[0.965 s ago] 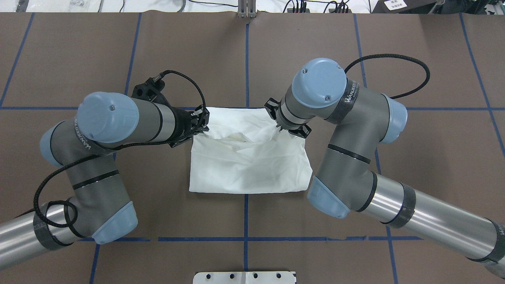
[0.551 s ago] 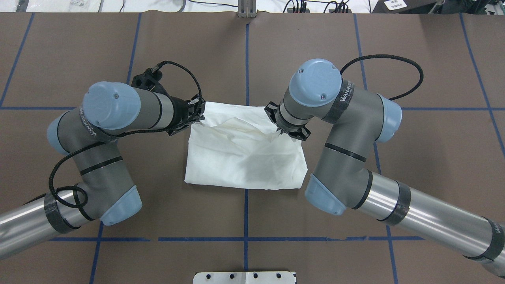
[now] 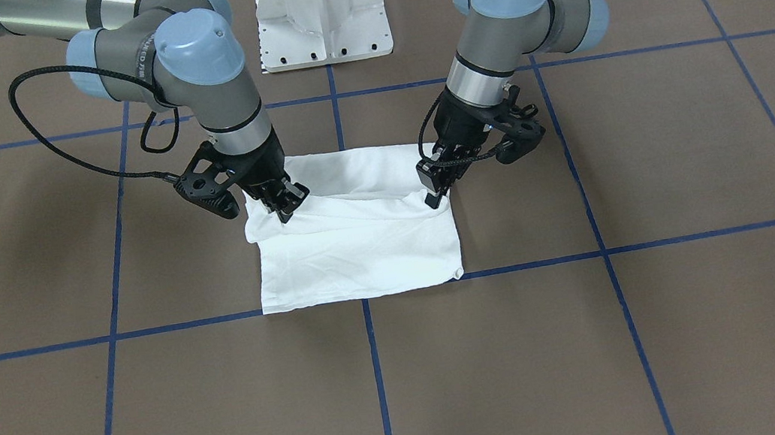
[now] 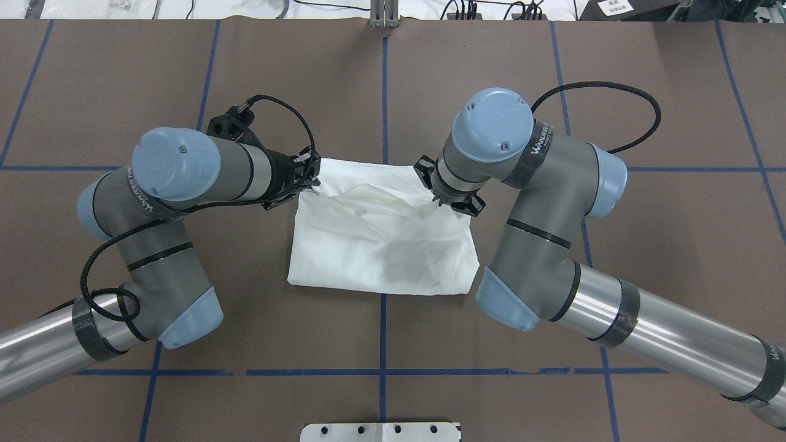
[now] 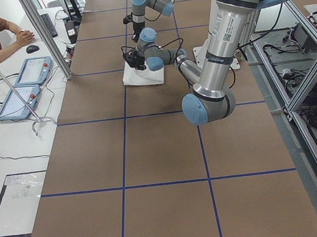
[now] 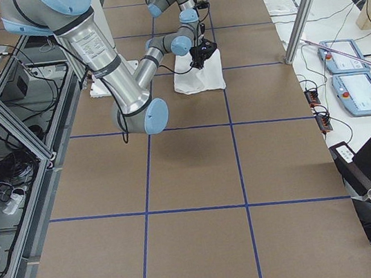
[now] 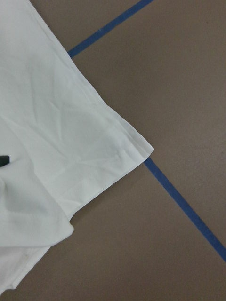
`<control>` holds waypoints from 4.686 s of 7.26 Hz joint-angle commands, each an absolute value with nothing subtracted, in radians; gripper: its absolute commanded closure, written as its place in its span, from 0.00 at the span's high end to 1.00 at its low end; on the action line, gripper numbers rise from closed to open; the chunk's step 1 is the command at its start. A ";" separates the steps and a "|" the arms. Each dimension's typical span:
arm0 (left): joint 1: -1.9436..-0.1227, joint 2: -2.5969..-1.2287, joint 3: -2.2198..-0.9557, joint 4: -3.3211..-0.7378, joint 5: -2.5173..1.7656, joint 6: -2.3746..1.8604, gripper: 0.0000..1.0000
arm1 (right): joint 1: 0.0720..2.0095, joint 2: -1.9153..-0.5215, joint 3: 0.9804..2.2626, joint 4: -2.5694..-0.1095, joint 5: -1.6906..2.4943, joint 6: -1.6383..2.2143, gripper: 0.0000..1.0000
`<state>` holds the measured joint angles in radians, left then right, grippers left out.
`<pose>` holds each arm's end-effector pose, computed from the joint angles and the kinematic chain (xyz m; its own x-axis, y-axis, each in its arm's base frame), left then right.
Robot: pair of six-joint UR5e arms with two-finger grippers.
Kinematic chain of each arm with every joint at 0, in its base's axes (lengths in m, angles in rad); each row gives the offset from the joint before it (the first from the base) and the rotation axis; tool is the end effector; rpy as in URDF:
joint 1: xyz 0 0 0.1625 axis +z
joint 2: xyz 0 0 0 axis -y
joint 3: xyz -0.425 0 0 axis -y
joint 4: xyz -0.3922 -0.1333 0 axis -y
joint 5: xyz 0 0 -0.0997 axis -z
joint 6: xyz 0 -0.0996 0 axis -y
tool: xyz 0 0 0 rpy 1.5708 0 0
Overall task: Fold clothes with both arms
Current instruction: 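Lower the held end onto the far end of the shirt, then open the left gripper and raise it away while the right keeps holding, then press the folded edge down with the right gripper, then release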
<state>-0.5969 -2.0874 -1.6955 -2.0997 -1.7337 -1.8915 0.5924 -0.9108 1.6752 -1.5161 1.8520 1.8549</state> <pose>0.4747 -0.4643 0.2439 0.1702 -0.4917 -0.8539 0.5108 0.7851 -0.3503 -0.5065 -0.4683 0.2193 0.4406 0.6211 0.6481 -0.5123 0.7669 -0.3867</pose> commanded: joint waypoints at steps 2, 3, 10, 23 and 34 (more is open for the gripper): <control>-0.595 -2.091 -1.700 -2.094 -1.735 -1.891 1.00 | 0.595 -0.897 1.666 -1.508 1.853 1.861 0.99; -0.597 -2.089 -1.700 -2.089 -1.735 -1.891 1.00 | 0.618 -0.900 1.664 -1.494 1.864 1.861 1.00; -0.767 -1.958 -1.772 -2.057 -1.853 -1.616 1.00 | 0.634 -0.916 1.638 -1.453 1.862 1.405 1.00; -0.871 -1.939 -1.714 -2.071 -1.891 -1.465 1.00 | 0.624 -0.818 1.393 -1.367 1.815 1.637 0.34; -0.873 -1.950 -1.724 -2.069 -1.893 -1.468 1.00 | 0.655 -0.825 1.456 -1.660 1.864 1.637 0.98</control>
<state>-0.8715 -1.9493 -1.7208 -2.0699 -1.8929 -1.4680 0.6558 -0.8203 1.4528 -1.6526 1.8726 1.6405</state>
